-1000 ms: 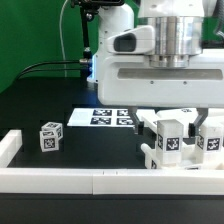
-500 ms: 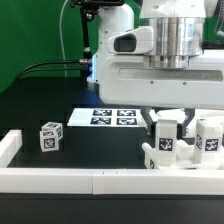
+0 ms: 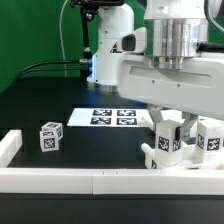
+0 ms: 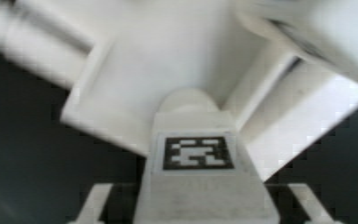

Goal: Assemble chair

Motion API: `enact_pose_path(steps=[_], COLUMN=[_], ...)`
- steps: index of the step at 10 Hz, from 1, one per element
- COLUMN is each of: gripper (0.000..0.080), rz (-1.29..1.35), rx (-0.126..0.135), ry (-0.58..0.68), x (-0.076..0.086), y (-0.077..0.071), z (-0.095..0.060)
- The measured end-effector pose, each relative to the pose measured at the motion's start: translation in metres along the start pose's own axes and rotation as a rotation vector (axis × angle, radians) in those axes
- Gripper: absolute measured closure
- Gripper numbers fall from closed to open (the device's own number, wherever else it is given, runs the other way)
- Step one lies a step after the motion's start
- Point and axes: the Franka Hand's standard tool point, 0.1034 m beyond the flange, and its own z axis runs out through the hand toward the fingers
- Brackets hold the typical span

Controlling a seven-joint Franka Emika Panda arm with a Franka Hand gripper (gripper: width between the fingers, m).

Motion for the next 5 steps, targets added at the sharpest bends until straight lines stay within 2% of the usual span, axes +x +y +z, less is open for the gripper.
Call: enact_pose_path(steps=[1,3,4,5], gripper=[0.0515,0.0515,0.0448,0.0448], rz=[0.149,0.217,0.183,0.131], rx=[0.014,0.015,0.015,0.008], ry=[-0.023,-0.024,-0.024,-0.025], x=[0.0017,0.0017,0.0018,0.0010], y=[0.0002,0.0001,0.0002,0.0008], z=[0.0004,0.0004,0.0006,0.0004])
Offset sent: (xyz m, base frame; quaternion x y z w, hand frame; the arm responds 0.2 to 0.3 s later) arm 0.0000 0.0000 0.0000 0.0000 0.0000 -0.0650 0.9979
